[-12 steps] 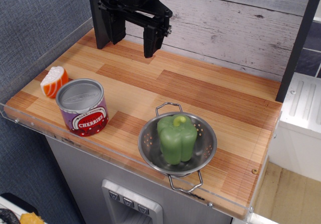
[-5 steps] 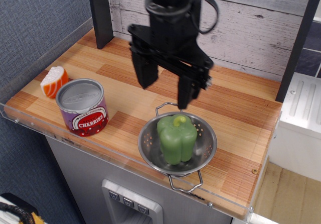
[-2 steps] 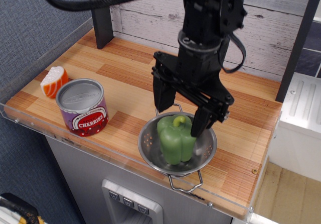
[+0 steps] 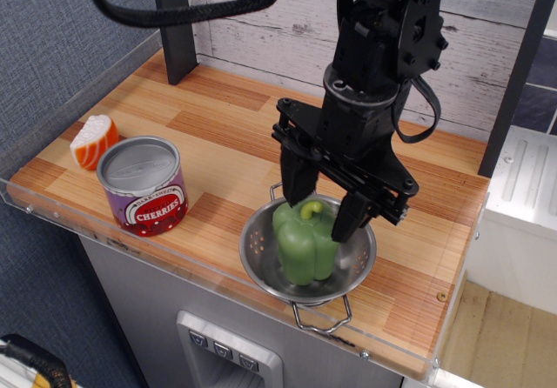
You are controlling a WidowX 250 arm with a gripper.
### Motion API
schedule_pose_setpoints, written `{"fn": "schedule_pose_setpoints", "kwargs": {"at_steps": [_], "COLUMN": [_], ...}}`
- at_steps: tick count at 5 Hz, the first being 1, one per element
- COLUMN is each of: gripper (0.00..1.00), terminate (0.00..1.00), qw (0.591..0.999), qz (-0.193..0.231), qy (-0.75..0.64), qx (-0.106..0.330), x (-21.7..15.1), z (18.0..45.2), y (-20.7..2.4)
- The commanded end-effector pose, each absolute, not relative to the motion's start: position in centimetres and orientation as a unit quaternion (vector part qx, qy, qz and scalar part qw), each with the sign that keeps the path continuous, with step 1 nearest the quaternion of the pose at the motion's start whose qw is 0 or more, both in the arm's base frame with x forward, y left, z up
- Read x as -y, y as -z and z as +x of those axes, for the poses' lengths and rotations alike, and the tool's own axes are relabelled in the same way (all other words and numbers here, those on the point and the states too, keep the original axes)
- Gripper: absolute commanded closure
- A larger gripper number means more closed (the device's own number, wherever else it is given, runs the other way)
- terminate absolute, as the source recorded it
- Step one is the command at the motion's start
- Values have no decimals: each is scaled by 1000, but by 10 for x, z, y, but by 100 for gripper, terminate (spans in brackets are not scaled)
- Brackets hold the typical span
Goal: Place the pepper above the wedge of food.
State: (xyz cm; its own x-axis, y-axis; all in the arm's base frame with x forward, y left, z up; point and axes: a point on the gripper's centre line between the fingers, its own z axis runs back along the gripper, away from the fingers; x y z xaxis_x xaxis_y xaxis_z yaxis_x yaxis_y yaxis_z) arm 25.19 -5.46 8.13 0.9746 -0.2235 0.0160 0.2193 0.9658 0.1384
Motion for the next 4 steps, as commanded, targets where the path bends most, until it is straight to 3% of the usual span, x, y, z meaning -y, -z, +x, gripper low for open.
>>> {"fn": "schedule_pose_setpoints", "kwargs": {"at_steps": [1, 4], "gripper": [100, 100], "terminate": [0, 0], "qw": [993, 996], "qz": [66, 62], "qy": [96, 54], "qx": [27, 42], "x": [51, 29], "z": [253, 252], "y": [-87, -108]}}
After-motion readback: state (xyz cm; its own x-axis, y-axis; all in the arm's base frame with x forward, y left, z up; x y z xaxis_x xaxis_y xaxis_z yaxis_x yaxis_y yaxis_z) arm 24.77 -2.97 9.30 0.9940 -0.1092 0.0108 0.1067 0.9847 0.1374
